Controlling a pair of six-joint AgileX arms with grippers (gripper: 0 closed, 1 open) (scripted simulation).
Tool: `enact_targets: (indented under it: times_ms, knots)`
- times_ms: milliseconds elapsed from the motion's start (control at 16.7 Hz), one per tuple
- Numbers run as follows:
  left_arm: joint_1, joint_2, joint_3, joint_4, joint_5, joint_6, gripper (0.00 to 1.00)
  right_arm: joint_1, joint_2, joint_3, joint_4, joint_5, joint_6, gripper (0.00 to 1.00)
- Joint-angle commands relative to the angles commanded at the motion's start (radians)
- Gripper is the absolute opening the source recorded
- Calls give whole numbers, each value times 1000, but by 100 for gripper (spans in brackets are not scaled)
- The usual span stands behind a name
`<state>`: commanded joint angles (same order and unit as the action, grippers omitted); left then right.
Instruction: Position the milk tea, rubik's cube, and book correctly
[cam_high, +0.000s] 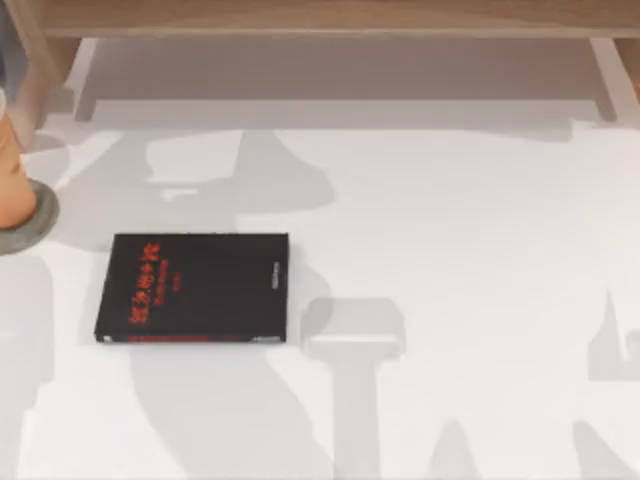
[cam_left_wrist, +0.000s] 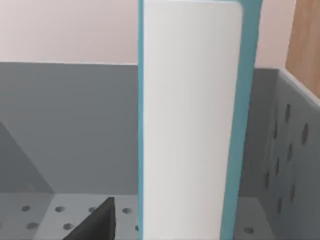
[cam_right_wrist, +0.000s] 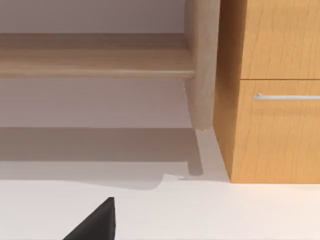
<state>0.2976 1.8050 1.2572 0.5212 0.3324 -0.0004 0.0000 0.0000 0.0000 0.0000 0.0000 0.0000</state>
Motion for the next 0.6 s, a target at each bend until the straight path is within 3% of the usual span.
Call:
enact_targets:
  times_ms: [240, 600]
  knots:
    - [17, 141, 76, 81, 22, 2, 100, 0, 0, 0, 0, 0, 0, 100]
    - [19, 163, 87, 93, 24, 3, 100, 0, 0, 0, 0, 0, 0, 100]
